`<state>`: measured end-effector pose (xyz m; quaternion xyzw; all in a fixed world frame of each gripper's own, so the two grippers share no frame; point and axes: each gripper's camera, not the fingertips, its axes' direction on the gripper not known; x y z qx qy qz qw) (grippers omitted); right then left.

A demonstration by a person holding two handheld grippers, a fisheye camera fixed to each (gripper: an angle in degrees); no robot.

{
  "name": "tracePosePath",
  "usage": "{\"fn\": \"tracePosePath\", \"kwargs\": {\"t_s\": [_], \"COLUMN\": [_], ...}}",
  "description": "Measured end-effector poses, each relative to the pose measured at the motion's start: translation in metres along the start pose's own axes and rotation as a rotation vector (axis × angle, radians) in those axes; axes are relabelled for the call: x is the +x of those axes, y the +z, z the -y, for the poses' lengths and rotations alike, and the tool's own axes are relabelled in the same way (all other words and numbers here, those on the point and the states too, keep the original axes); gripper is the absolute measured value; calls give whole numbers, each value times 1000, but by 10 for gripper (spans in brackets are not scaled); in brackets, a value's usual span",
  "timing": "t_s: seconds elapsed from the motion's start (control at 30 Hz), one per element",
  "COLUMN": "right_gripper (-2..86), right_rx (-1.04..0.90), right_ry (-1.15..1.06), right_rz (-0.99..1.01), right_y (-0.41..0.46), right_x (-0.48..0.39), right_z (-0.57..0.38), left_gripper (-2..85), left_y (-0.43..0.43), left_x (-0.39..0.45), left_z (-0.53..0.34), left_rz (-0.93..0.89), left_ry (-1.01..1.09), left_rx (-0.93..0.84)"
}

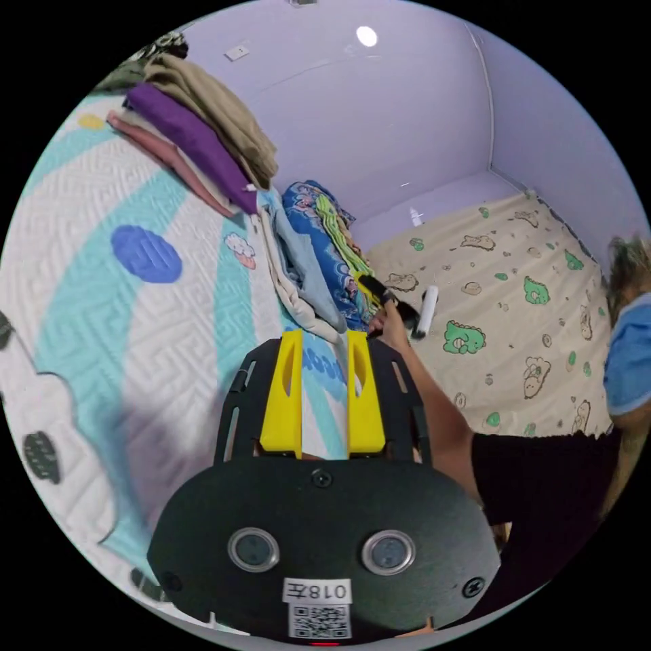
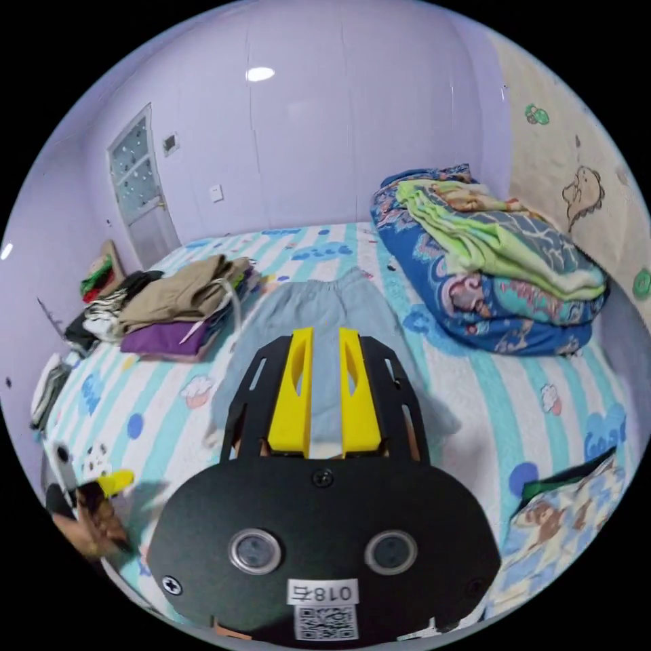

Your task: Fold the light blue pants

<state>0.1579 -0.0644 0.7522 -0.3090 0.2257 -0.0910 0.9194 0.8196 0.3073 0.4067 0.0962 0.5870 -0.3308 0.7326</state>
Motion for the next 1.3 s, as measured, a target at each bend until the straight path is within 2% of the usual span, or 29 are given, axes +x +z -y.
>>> {"fn": "tracePosePath", "kwargs": {"t_s": [0.1,0.17,0.2,0.27,0.37,0.47,0.6,0.77,0.87,0.93,1.0,1.07,1.17,1.3], "right_gripper": [96,96,96,92,90,90,88,84,43,25,47,69,83,97], "right_rx": [-5,-51,-118,-195,-327,-407,-366,-294,-289,-149,47,104,121,-9], "right_ry": [20,-1,-12,-6,-37,-81,-85,-6,30,50,117,188,264,394], "right_rz": [129,141,97,37,-78,-199,-213,-149,-127,-249,-379,-431,-597,-791], "right_y": [-49,-75,-88,-105,-120,-115,-100,-91,-90,-104,-125,-130,-128,-117], "right_x": [-10,-27,-41,-60,-91,-110,-113,-97,-83,-72,-40,-2,69,196], "right_z": [-67,-109,-135,-172,-217,-245,-266,-275,-269,-261,-246,-230,-208,-196], "left_gripper": [103,111,110,110,110,116,117,121,105,101,100,99,84,52], "left_y": [-23,-23,-21,-3,21,53,74,85,86,86,82,79,74,64], "left_x": [32,71,80,110,133,145,162,153,149,148,147,143,130,108], "left_z": [-1,-5,-8,-24,-55,-88,-101,-87,-80,-80,-83,-81,-74,-64], "left_rz": [38,119,148,268,352,443,536,451,451,452,448,434,412,382], "left_ry": [150,317,358,478,529,577,652,568,531,538,557,553,509,428], "left_rx": [-34,-147,-183,-373,-563,-682,-674,-704,-701,-690,-667,-659,-657,-641]}}
